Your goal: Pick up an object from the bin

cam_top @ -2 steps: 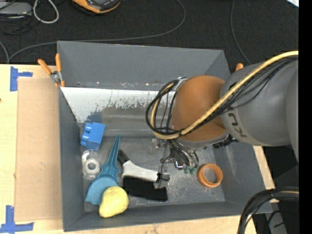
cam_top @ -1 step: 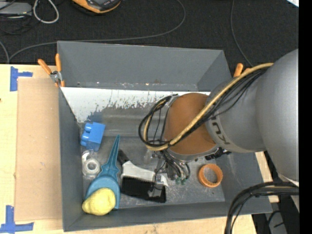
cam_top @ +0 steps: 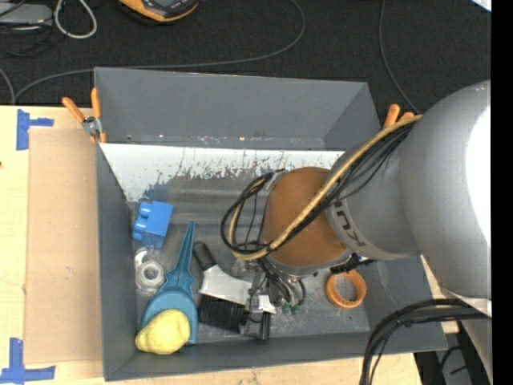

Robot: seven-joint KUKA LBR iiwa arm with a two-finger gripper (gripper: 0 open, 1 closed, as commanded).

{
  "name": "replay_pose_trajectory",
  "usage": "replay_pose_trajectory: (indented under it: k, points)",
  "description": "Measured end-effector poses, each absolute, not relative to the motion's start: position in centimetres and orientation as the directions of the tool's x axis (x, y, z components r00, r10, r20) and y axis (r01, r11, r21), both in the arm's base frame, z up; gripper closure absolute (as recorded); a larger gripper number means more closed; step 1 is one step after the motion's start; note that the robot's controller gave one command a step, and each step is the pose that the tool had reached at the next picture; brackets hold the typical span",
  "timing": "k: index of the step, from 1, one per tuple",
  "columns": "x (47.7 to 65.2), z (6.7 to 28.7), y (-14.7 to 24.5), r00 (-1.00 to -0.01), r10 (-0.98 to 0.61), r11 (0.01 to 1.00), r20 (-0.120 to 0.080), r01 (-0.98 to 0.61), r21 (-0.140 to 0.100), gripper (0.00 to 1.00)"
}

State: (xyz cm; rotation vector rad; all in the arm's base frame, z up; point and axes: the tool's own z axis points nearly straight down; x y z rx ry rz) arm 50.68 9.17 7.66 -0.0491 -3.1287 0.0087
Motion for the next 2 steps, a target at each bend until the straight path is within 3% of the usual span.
replay_pose_trajectory:
  k: [1,2]
  points:
    - [49.7,7.4,9.0,-1.0,-0.016,1.0,0.01,-0.016,-0.004,0.0]
    - [48.2,20.6,7.4,-0.957,-0.288,0.958,0.014,-0.288,0.0,1.0]
